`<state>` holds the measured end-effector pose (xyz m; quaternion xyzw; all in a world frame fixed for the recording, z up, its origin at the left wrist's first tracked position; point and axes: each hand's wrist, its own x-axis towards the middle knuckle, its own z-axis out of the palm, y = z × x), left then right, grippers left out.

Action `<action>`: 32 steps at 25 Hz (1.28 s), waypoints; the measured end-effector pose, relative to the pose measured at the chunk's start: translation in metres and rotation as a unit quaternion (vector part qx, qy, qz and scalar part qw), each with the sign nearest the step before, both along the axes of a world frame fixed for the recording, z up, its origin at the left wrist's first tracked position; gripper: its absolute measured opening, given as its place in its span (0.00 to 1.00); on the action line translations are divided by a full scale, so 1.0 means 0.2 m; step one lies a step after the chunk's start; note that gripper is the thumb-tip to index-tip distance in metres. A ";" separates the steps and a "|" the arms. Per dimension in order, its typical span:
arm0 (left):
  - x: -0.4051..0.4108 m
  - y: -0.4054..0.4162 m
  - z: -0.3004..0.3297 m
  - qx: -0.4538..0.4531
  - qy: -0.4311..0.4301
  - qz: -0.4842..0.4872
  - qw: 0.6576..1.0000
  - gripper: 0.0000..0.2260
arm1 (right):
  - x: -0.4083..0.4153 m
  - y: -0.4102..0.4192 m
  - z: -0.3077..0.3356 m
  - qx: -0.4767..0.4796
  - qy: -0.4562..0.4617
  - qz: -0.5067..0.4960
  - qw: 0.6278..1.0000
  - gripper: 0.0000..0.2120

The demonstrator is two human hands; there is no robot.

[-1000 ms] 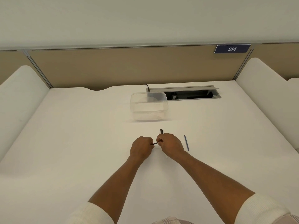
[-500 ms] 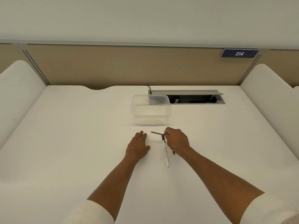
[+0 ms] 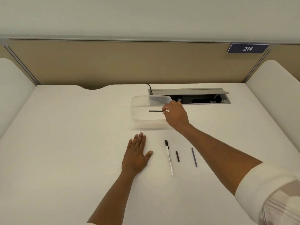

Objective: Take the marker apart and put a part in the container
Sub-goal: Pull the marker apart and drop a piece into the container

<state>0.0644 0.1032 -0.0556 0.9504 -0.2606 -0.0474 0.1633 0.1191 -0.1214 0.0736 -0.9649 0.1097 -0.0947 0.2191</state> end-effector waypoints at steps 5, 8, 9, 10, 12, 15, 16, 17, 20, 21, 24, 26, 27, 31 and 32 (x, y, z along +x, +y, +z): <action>0.00 0.00 -0.01 0.001 -0.005 0.010 1.000 0.33 | 0.22 -0.01 -0.05 -0.024 0.042 0.038 0.998 0.08; 0.00 0.00 -0.01 -0.008 -0.004 0.040 0.999 0.35 | 0.32 0.00 -0.09 0.003 0.091 0.054 0.994 0.08; 0.01 0.00 -0.01 -0.011 -0.004 0.053 0.999 0.36 | 0.35 0.00 -0.10 0.007 0.111 0.059 0.992 0.07; 0.01 -0.01 -0.02 -0.012 -0.003 0.060 0.998 0.36 | 0.38 0.01 -0.11 0.005 0.129 0.066 0.989 0.07; 0.01 -0.01 -0.02 -0.010 -0.005 0.063 0.998 0.36 | 0.43 0.01 -0.13 -0.019 0.159 0.086 0.983 0.07; 0.01 -0.01 -0.03 -0.007 -0.007 0.065 0.998 0.36 | 0.48 0.02 -0.16 -0.084 0.198 0.123 0.969 0.07; 0.01 -0.01 -0.03 -0.006 -0.006 0.065 0.998 0.36 | 0.49 0.02 -0.17 -0.097 0.210 0.126 0.965 0.08; 0.01 -0.01 -0.03 -0.007 -0.006 0.066 0.998 0.36 | 0.49 0.03 -0.18 -0.104 0.221 0.124 0.962 0.08; 0.01 -0.01 -0.04 -0.008 -0.007 0.068 0.998 0.36 | 0.51 0.03 -0.21 -0.107 0.241 0.114 0.958 0.08; 0.01 -0.01 -0.04 -0.009 -0.007 0.069 0.998 0.36 | 0.51 0.04 -0.21 -0.108 0.243 0.110 0.958 0.08; 0.01 -0.01 -0.04 -0.011 -0.009 0.070 0.997 0.36 | 0.51 0.04 -0.23 -0.108 0.246 0.103 0.958 0.07; 0.01 -0.01 -0.04 -0.010 -0.010 0.069 0.998 0.36 | 0.51 0.04 -0.23 -0.107 0.246 0.100 0.958 0.07; 0.01 -0.01 -0.03 -0.010 -0.009 0.068 0.998 0.36 | 0.51 0.04 -0.23 -0.107 0.244 0.100 0.959 0.07; 0.01 -0.01 -0.03 -0.010 -0.007 0.068 0.998 0.36 | 0.50 0.04 -0.24 -0.095 0.241 0.095 0.961 0.07; 0.01 -0.01 -0.03 -0.010 -0.007 0.069 0.998 0.36 | 0.50 0.04 -0.24 -0.094 0.241 0.095 0.961 0.07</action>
